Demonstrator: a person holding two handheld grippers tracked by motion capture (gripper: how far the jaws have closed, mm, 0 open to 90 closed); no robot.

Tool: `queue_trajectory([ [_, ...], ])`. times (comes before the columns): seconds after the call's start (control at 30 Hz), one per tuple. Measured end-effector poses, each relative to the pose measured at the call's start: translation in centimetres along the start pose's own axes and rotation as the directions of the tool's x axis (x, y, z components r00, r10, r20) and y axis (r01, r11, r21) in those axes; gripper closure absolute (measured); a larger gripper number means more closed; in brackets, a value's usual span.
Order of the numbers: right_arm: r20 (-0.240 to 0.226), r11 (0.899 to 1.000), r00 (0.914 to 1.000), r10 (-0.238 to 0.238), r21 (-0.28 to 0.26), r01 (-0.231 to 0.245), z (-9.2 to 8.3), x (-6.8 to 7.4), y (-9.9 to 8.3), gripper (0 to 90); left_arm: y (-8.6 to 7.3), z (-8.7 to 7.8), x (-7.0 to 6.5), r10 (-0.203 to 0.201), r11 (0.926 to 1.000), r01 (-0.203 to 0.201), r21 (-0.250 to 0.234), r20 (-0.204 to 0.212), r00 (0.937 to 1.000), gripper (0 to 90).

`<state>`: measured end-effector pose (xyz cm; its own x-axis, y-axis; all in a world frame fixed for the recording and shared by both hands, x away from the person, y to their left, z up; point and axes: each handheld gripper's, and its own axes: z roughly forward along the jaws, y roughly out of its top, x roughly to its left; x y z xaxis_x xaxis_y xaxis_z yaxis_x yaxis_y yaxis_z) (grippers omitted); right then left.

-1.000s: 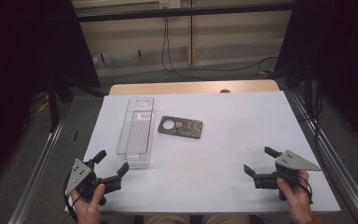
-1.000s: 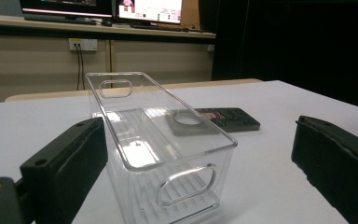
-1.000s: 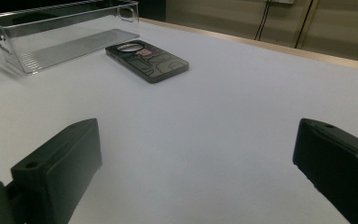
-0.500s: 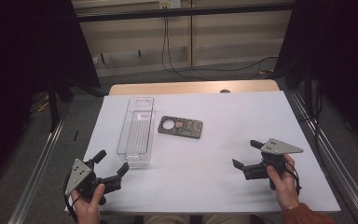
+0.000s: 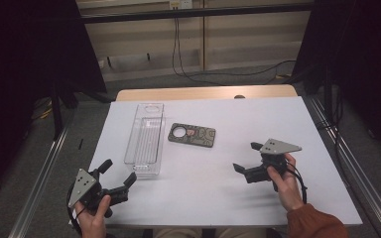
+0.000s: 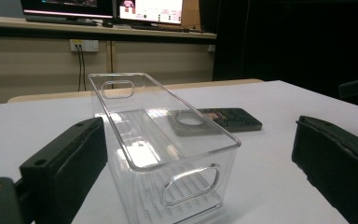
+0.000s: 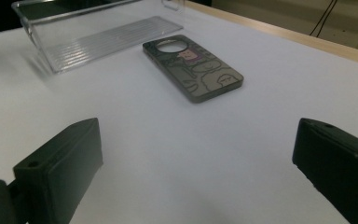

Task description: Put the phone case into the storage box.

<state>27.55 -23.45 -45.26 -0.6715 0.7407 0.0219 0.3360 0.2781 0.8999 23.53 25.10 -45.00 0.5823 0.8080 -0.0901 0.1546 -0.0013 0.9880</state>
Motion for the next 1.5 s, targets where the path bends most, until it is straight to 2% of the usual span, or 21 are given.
queue_trajectory([
  [0.13, -0.029, 1.0, 0.9995, 0.01, 0.006, -0.01, 0.9, 0.1, 0.5, 1.2, 0.0, 0.0, 0.0, 0.001, 1.0, -0.001, 0.002, -0.002, 1.0, 3.5],
  [0.2, -0.028, 1.0, 0.9995, 0.012, 0.006, -0.011, 1.0, 0.1, 0.7, 1.1, 0.0, 0.0, 0.0, 0.003, 1.0, -0.003, 0.002, 0.0, 1.0, 3.5],
  [0.23, -0.034, 1.0, 0.9992, 0.022, -0.004, -0.022, 1.4, -0.1, 0.9, 0.8, 0.0, 0.0, -0.1, -0.002, 1.0, 0.002, 0.002, 0.003, 1.0, 3.5],
  [0.27, -0.051, 0.999, 0.9981, 0.036, 0.009, -0.035, 1.7, -0.3, 1.0, 0.8, 0.0, 0.0, 0.0, 0.002, 1.0, -0.002, 0.004, -0.005, 1.0, 3.5],
  [0.33, -0.054, 0.999, 0.9982, 0.028, 0.036, -0.026, 2.1, -0.5, 1.1, 1.3, 0.0, 0.1, 0.0, 0.004, 1.0, -0.004, 0.006, -0.001, 1.0, 3.5],
  [0.47, -0.057, 0.999, 0.9979, 0.031, 0.036, -0.029, 2.8, -0.8, 1.4, 1.1, 0.0, 0.0, 0.0, 0.003, 1.0, -0.003, 0.004, -0.004, 1.0, 3.5],
  [0.57, -0.074, 0.998, 0.9968, 0.032, 0.051, -0.028, 3.9, -0.8, 2.2, 1.1, 0.0, 0.0, 0.0, -0.001, 1.0, 0.001, 0.001, 0.002, 1.0, 3.4],
  [0.67, -0.096, 0.999, 0.9947, 0.037, 0.041, -0.033, 4.8, -0.9, 2.8, 0.9, 0.0, 0.0, 0.0, 0.001, 1.0, -0.001, 0.002, 0.003, 1.0, 3.4],
  [0.7, -0.104, 0.998, 0.9941, 0.032, 0.056, -0.026, 5.2, -1.0, 3.0, 1.3, 0.0, 0.0, 0.0, 0.001, 1.0, -0.001, 0.002, 0.003, 1.0, 3.4],
  [0.77, -0.1, 0.999, 0.9948, 0.015, 0.049, -0.01, 5.8, -1.0, 3.4, 2.3, 0.0, 0.0, 0.0, -0.002, 1.0, 0.002, 0.001, 0.005, 1.0, 3.4],
  [0.87, -0.114, 0.998, 0.9933, 0.019, 0.059, -0.013, 6.5, -1.1, 3.8, 2.2, -0.1, 0.0, 0.0, -0.003, 1.0, 0.003, 0.002, 0.006, 1.0, 3.4],
  [0.9, -0.109, 0.999, 0.9941, 0.007, 0.054, -0.001, 7.0, -1.1, 4.3, 2.4, -0.1, 0.0, 0.0, -0.008, 1.0, 0.008, 0.001, -0.005, 1.0, 3.4],
  [1.1, -0.136, 0.997, 0.9907, 0.003, 0.078, 0.007, 8.4, -1.5, 5.6, 2.1, -0.1, -0.1, 0.1, 0.0, 1.0, 0.0, 0.002, 0.002, 1.0, 3.4],
  [1.2, -0.137, 0.995, 0.9906, -0.001, 0.099, 0.015, 9.1, -1.9, 6.1, 2.1, -0.1, -0.1, 0.1, -0.002, 1.0, 0.002, 0.002, -0.003, 1.0, 3.4],
  [1.27, -0.118, 0.994, 0.9929, -0.006, 0.112, 0.019, 9.6, -2.1, 6.3, 1.7, -0.1, -0.1, 0.1, -0.002, 1.0, 0.002, 0.001, -0.002, 1.0, 3.4],
  [1.5, -0.167, 0.989, 0.986, -0.002, 0.144, 0.026, 10.6, -3.1, 7.2, 5.6, -0.2, -0.1, 0.1, 0.005, 0.9999, -0.005, 0.01, 0.007, 1.0, 3.4],
])
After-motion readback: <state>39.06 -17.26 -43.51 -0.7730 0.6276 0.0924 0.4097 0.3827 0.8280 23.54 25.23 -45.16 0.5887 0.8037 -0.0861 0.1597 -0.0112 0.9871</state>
